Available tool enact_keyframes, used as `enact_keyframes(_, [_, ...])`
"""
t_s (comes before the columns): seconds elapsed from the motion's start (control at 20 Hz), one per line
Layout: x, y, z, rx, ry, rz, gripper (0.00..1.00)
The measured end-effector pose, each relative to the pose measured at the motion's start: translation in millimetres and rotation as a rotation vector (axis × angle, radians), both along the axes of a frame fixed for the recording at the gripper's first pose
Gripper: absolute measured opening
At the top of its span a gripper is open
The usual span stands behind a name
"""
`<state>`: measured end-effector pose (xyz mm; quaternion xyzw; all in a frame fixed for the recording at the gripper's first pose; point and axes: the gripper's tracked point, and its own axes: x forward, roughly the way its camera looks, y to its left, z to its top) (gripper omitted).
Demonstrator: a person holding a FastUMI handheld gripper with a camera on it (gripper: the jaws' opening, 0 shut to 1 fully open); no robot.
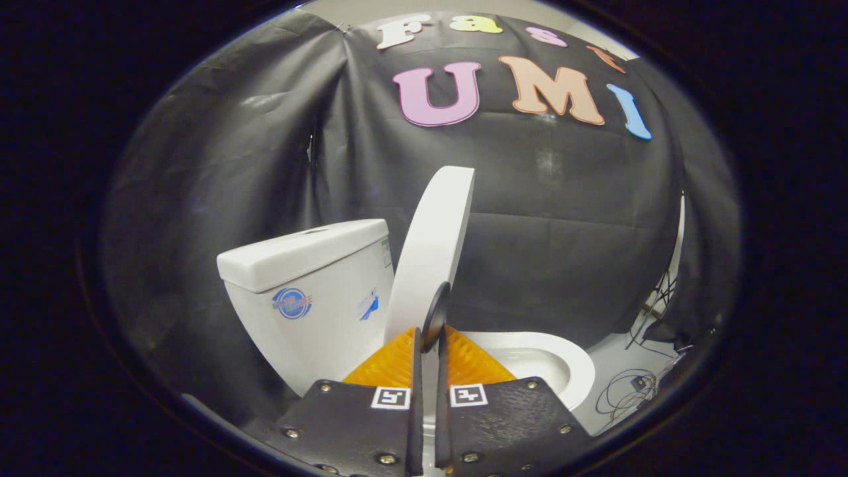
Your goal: Open the toilet lid.
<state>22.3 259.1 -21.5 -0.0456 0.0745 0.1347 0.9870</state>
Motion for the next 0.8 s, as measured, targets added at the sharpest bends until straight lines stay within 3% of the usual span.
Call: enact_keyframes(0.8, [4,78,-9,0.023,0.002,0.102,0.07])
